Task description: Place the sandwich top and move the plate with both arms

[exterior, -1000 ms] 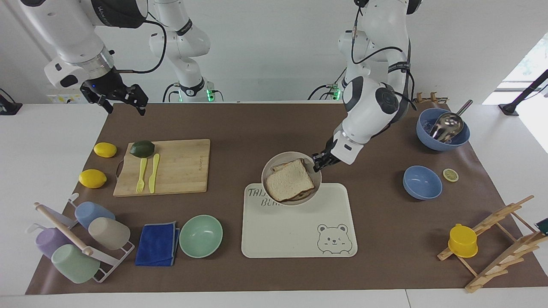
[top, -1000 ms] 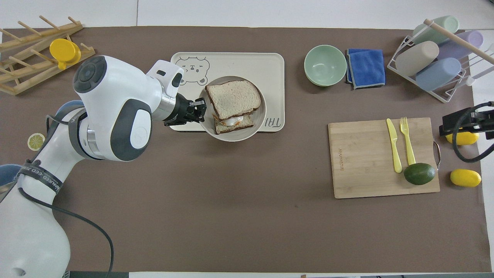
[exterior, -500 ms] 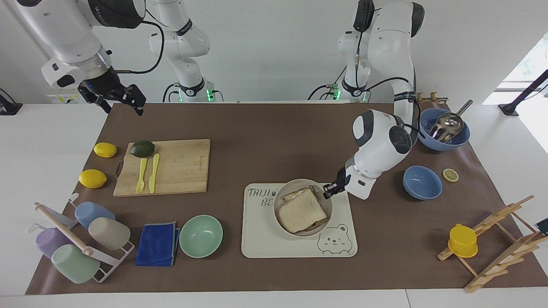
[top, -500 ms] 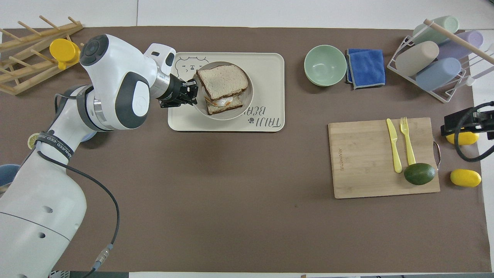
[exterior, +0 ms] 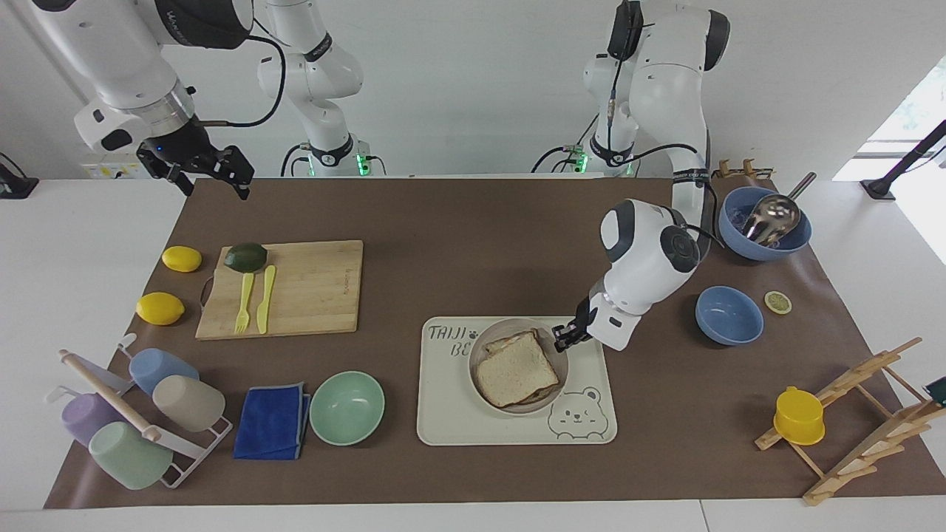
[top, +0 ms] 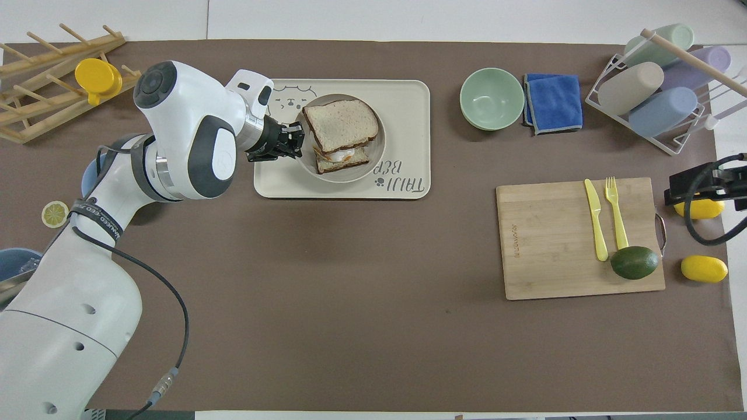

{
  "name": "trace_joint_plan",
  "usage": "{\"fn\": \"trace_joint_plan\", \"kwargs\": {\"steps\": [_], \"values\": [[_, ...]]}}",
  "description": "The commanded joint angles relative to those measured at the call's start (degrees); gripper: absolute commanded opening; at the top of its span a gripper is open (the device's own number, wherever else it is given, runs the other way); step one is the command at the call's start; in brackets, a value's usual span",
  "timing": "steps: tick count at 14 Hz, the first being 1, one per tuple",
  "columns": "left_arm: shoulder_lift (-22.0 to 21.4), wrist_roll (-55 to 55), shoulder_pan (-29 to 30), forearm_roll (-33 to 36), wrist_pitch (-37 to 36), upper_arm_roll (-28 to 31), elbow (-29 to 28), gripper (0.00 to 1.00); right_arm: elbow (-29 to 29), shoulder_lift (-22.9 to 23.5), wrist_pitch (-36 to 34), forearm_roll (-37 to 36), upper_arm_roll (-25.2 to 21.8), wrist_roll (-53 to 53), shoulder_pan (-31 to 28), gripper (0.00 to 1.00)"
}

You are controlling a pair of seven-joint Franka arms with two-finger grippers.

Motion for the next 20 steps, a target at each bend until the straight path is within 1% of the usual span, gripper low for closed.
{"fn": "trace_joint_plan", "kwargs": {"steps": [1, 2, 5, 7, 8, 11, 13, 15, 17, 19, 20], "values": [[-0.6, 1.3, -0.5, 0.1, 2.2, 0.3, -0.9, 0.51, 0.0, 0.0, -0.9, 0.0, 0.4, -0.8, -0.6, 1.00], [-0.6, 1.3, -0.5, 0.1, 2.1, 0.3, -1.1, 1.00, 0.1, 0.0, -0.8, 0.0, 0.4, -0.9, -0.7, 1.00], [-1.2, 3.4, 0.4, 0.3, -0.5, 0.5, -0.4, 1.00, 0.1, 0.0, -0.9, 0.0, 0.4, -0.9, -0.8, 1.00], [-3.4, 4.3, 2.1, 1.2, -2.0, 1.2, -0.4, 1.00, 0.1, 0.0, -0.9, 0.0, 0.4, -0.9, -0.7, 1.00], [-5.3, 4.3, 2.3, 4.1, -3.5, 1.4, -0.4, 1.00, 0.1, 0.0, -0.9, 0.0, 0.4, -0.8, -0.7, 1.00], [-11.8, 4.2, 4.3, 10.9, -11.3, 1.9, -0.4, 1.00, 0.1, 0.0, -0.8, -0.1, 0.4, -0.8, -0.7, 1.00], [-15.4, 4.2, 4.3, 14.8, -16.3, 3.4, 0.1, 1.00, 0.1, 0.0, -0.8, 0.0, 0.4, -0.9, -0.7, 1.00], [-18.8, 4.2, 4.4, 16.4, -21.4, 4.6, 0.6, 1.00, 0.1, 0.0, -0.9, 0.0, 0.4, -0.8, -0.7, 1.00], [-22.8, 4.2, 4.3, 19.7, -25.9, 5.6, 0.3, 1.00, 0.1, 0.0, -0.8, 0.0, 0.4, -0.8, -0.7, 1.00], [-25.6, 4.2, 4.4, 21.0, -29.4, 5.6, 0.3, 1.00, 0.1, 0.0, -0.8, 0.0, 0.4, -0.8, -0.7, 1.00], [-26.5, 4.2, 5.5, 21.5, -30.5, 5.6, 0.2, 1.00, 0.1, 0.0, -0.9, 0.0, 0.4, -0.9, -0.7, 1.00]]}}
